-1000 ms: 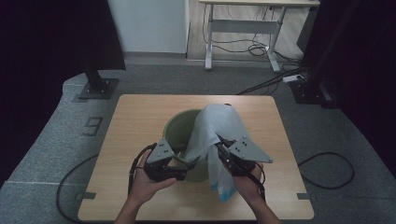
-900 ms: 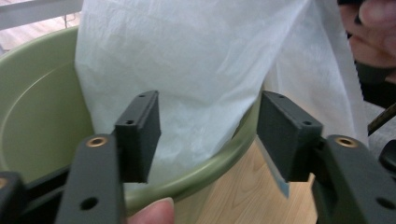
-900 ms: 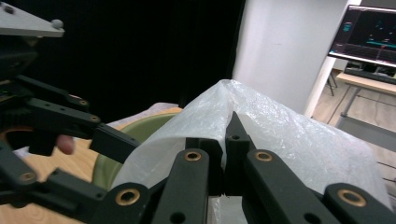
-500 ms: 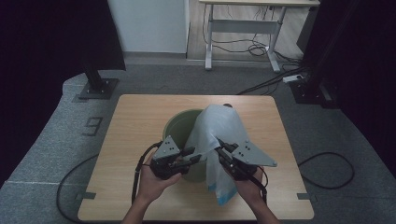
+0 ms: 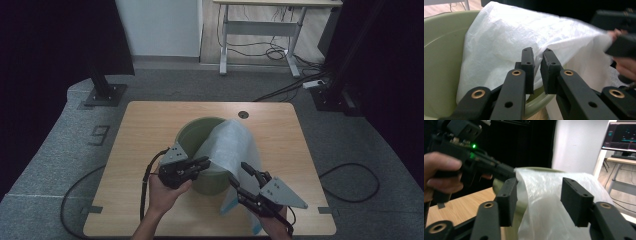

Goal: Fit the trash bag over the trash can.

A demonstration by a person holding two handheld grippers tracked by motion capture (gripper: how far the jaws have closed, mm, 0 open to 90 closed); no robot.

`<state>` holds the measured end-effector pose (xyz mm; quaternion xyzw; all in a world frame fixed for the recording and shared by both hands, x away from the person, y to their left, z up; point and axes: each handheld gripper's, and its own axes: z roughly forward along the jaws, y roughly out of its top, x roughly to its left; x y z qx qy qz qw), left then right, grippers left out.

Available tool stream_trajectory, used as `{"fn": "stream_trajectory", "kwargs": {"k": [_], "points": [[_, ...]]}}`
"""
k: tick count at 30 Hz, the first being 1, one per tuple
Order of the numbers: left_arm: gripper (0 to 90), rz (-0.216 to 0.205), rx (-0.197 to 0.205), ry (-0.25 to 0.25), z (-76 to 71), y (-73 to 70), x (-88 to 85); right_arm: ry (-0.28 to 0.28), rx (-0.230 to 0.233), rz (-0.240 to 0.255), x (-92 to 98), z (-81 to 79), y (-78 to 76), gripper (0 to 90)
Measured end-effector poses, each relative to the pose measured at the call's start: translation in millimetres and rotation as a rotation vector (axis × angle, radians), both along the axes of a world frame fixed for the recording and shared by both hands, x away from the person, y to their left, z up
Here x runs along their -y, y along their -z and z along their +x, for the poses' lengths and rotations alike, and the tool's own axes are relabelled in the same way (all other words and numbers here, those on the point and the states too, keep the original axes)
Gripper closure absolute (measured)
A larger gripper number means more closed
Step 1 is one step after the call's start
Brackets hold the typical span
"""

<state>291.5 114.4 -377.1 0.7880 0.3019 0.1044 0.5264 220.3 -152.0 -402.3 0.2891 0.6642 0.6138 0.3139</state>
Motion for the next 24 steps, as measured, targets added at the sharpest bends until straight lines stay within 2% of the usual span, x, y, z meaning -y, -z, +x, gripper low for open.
{"fn": "stream_trajectory", "kwargs": {"k": [4, 7, 16, 20, 24], "points": [[81.7, 0.002, -0.001, -0.008, 0.0, -0.1, -0.1, 0.016, -0.002, -0.006, 3.8, -10.8, 12.1, 41.5], [82.1, -0.004, -0.005, -0.021, 2.0, -0.4, -2.1, 0.036, -0.039, -0.013, 8.5, -17.7, 31.2, 38.6], [82.2, -0.003, -0.017, -0.017, 4.2, 1.9, -1.5, 0.072, -0.125, -0.017, 7.9, -12.5, 66.0, 34.3], [82.2, 0.001, -0.017, -0.014, 3.6, 2.5, -1.2, 0.083, -0.162, -0.013, 1.9, -6.1, 75.6, 31.2], [82.3, 0.001, -0.021, -0.015, 4.2, 3.7, -2.0, 0.103, -0.173, -0.029, -6.7, -3.2, 81.2, 29.0]]}}
